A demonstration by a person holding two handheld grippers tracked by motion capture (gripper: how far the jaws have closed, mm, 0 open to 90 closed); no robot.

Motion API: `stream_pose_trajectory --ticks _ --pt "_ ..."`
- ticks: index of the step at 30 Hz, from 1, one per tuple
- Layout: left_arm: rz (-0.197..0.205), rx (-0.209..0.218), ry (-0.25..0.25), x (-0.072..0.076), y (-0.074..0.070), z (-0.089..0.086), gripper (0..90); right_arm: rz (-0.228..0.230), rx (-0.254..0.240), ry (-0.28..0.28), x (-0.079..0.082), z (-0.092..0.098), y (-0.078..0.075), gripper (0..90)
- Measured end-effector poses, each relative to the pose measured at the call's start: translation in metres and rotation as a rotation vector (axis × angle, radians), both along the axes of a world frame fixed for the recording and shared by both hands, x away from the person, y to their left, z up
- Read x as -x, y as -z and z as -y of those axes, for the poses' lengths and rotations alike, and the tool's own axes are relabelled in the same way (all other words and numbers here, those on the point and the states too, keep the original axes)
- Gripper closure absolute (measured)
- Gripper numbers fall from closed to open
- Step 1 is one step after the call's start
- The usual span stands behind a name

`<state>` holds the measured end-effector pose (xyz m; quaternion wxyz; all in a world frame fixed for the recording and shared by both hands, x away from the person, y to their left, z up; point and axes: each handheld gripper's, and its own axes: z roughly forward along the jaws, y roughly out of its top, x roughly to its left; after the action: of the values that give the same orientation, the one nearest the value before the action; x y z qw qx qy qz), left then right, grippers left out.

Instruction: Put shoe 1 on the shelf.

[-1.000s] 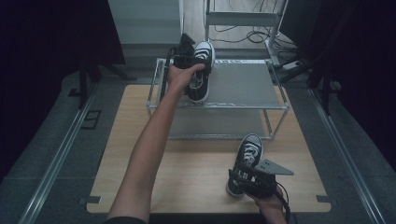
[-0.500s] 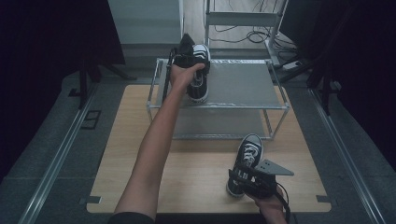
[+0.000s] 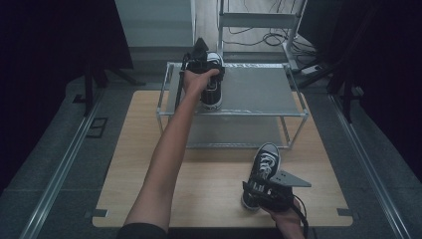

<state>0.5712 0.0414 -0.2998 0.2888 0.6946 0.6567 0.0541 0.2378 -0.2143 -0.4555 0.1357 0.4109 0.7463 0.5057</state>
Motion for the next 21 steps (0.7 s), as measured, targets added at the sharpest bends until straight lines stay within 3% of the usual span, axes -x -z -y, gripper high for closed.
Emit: stream_pose_trajectory --ticks 13,21 --pt "-0.026 -0.005 -0.003 -0.0037 0.0049 0.0021 9.7 0.002 0.0 -0.002 0.0003 -0.0004 -0.0002 51.4" --pt "0.016 0.031 -0.013 -0.0005 0.0017 -0.0001 8.9 0.003 0.0 -0.004 0.0007 -0.0009 -0.0003 51.3"
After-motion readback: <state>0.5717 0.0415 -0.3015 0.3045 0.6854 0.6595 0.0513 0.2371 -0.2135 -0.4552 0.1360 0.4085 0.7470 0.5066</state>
